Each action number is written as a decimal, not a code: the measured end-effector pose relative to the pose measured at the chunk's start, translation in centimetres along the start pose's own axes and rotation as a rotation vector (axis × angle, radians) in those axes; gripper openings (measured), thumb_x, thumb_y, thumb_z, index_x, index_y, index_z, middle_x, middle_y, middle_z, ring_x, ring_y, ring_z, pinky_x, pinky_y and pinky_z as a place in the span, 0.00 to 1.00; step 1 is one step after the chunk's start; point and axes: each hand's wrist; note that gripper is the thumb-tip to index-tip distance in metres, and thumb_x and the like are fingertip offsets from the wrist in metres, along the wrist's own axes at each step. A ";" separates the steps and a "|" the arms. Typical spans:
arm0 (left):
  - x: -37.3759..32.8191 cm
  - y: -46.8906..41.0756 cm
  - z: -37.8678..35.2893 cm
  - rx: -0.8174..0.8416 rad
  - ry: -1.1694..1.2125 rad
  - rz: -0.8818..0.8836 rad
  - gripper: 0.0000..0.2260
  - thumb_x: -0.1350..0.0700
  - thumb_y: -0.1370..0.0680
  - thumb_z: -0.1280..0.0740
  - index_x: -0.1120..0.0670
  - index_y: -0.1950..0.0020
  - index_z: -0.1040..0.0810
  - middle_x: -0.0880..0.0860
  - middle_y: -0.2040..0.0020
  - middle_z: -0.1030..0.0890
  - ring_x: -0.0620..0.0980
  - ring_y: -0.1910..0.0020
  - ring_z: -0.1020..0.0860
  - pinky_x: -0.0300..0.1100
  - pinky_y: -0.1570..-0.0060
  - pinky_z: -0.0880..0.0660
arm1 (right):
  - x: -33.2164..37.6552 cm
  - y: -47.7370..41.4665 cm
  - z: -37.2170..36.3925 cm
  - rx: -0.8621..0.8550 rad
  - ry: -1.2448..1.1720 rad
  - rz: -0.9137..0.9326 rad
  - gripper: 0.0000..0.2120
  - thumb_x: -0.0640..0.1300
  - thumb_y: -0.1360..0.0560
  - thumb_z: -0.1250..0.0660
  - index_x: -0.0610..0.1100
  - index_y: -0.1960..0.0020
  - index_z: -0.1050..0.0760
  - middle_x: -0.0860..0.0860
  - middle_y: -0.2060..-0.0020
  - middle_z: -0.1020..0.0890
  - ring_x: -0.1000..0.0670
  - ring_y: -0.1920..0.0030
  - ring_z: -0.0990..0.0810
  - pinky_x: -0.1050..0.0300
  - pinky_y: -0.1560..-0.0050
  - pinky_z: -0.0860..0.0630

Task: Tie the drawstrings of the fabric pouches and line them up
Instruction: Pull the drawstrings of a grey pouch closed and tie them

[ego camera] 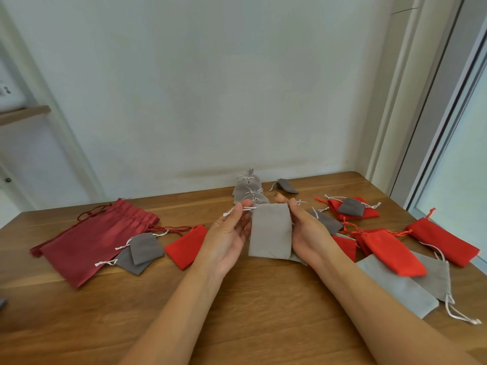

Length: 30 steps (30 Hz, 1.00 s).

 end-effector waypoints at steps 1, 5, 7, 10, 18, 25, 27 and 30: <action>-0.1 0.0 0.1 0.007 -0.007 -0.018 0.10 0.53 0.28 0.34 0.56 0.51 0.19 0.53 0.53 0.16 0.48 0.53 0.18 0.41 0.50 0.24 | 0.0 -0.1 0.0 0.006 -0.048 0.004 0.12 0.47 0.19 0.42 0.43 0.49 0.22 0.48 0.54 0.16 0.50 0.51 0.17 0.53 0.53 0.20; -0.8 -0.1 0.2 -0.020 0.080 -0.084 0.06 0.56 0.23 0.38 0.56 0.56 0.24 0.53 0.63 0.16 0.48 0.57 0.16 0.44 0.50 0.23 | 0.9 -0.4 0.1 -0.047 -0.190 0.097 0.15 0.44 0.19 0.43 0.42 0.60 0.23 0.48 0.61 0.16 0.52 0.58 0.15 0.56 0.53 0.19; -1.4 0.0 0.2 -0.033 0.099 -0.112 0.09 0.57 0.20 0.41 0.57 0.57 0.25 0.50 0.72 0.21 0.46 0.65 0.18 0.44 0.53 0.19 | 1.3 -0.5 0.2 -0.063 -0.213 0.114 0.22 0.44 0.18 0.44 0.43 0.68 0.21 0.48 0.66 0.17 0.53 0.62 0.15 0.59 0.59 0.18; -1.9 0.1 0.0 -0.048 0.099 -0.125 0.11 0.58 0.18 0.43 0.58 0.58 0.25 0.48 0.79 0.29 0.43 0.73 0.23 0.41 0.60 0.19 | 1.4 -0.3 0.0 -0.042 -0.206 0.123 0.28 0.44 0.17 0.45 0.44 0.74 0.23 0.49 0.72 0.21 0.53 0.66 0.17 0.56 0.57 0.17; -1.2 0.5 0.4 0.033 -0.091 -0.080 0.12 0.51 0.23 0.40 0.58 0.50 0.23 0.47 0.76 0.35 0.41 0.78 0.32 0.38 0.69 0.21 | -0.3 0.0 0.5 0.054 -0.037 0.019 0.17 0.46 0.19 0.44 0.41 0.63 0.30 0.51 0.77 0.32 0.54 0.73 0.25 0.55 0.57 0.18; -1.2 0.4 -0.7 0.004 -0.240 -0.017 0.18 0.51 0.16 0.48 0.61 0.51 0.24 0.48 0.70 0.39 0.43 0.74 0.39 0.34 0.77 0.39 | -1.8 -0.3 0.5 0.127 0.279 -0.054 0.16 0.46 0.19 0.43 0.39 0.60 0.25 0.47 0.71 0.24 0.51 0.66 0.20 0.60 0.57 0.20; -1.1 0.7 -1.0 0.060 -0.256 -0.017 0.14 0.57 0.17 0.47 0.60 0.55 0.26 0.49 0.69 0.36 0.43 0.73 0.37 0.34 0.76 0.37 | -1.8 -0.4 0.6 0.106 0.250 -0.069 0.16 0.46 0.19 0.43 0.39 0.59 0.24 0.46 0.70 0.21 0.50 0.65 0.18 0.59 0.56 0.20; -0.4 1.4 -1.4 0.101 -0.530 -0.085 0.13 0.56 0.16 0.45 0.57 0.57 0.27 0.49 0.72 0.32 0.45 0.75 0.32 0.36 0.75 0.33 | -1.8 -0.5 0.6 0.152 0.255 -0.065 0.15 0.47 0.20 0.42 0.37 0.55 0.24 0.43 0.62 0.18 0.48 0.58 0.17 0.53 0.48 0.21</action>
Point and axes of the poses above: each hand's wrist, its own y-axis away from the middle knuckle, its own z-axis out of the back of the hand, x = y × z
